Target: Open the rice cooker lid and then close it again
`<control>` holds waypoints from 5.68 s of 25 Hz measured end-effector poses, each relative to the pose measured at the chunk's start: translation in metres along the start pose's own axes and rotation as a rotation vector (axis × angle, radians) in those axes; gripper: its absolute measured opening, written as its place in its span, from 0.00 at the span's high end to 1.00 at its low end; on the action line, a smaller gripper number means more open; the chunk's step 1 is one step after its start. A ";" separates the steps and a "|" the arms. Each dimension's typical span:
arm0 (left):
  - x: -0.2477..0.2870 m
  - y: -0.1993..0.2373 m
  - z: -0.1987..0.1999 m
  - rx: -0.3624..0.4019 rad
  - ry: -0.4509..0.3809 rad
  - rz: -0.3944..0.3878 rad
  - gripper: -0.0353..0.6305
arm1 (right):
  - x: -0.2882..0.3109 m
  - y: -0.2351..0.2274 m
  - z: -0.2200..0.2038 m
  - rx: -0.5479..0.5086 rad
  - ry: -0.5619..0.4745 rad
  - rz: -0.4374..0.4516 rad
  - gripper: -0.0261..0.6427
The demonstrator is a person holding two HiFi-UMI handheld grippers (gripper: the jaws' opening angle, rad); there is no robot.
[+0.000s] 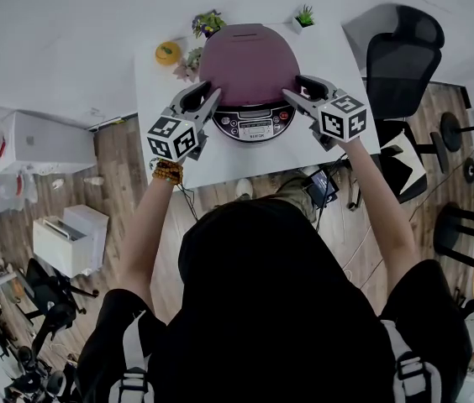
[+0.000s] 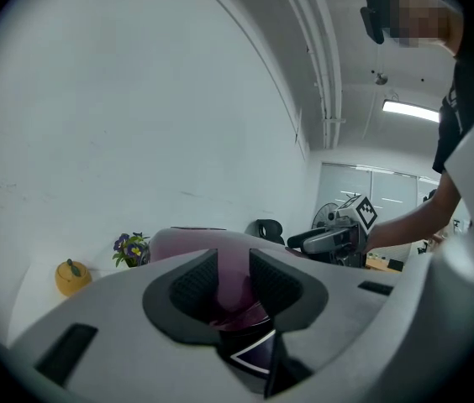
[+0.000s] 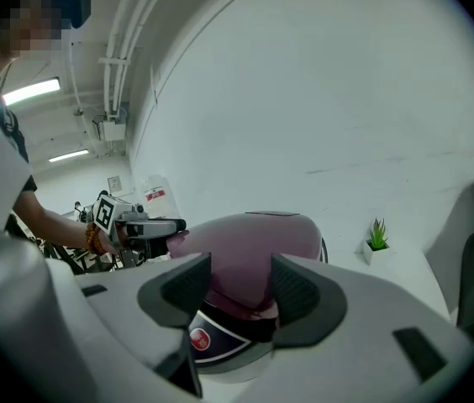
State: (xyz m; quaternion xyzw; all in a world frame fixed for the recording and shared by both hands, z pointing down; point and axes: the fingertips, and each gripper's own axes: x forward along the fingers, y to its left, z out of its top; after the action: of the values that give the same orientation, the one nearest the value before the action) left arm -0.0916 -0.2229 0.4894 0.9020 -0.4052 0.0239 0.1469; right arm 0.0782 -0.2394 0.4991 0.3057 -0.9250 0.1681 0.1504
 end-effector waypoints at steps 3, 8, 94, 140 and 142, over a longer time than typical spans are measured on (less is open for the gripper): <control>0.001 0.001 -0.003 0.002 0.002 0.013 0.79 | 0.001 -0.001 -0.003 -0.005 0.009 -0.006 0.62; 0.001 0.002 -0.009 0.008 0.018 0.013 0.79 | 0.002 0.000 -0.010 -0.021 0.033 -0.012 0.63; 0.019 0.003 -0.043 0.321 0.548 -0.013 0.91 | 0.025 -0.002 -0.049 -0.161 0.719 -0.037 0.75; -0.016 -0.054 0.090 0.379 -0.257 0.415 0.91 | -0.021 0.108 0.107 -0.332 -0.537 -0.437 0.90; -0.018 -0.056 0.083 0.376 -0.250 0.421 0.91 | -0.019 0.109 0.097 -0.282 -0.511 -0.449 0.90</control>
State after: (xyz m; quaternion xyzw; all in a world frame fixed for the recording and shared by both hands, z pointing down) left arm -0.0683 -0.1984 0.3939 0.8056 -0.5865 0.0170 -0.0816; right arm 0.0089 -0.1864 0.3806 0.5094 -0.8567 -0.0802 -0.0116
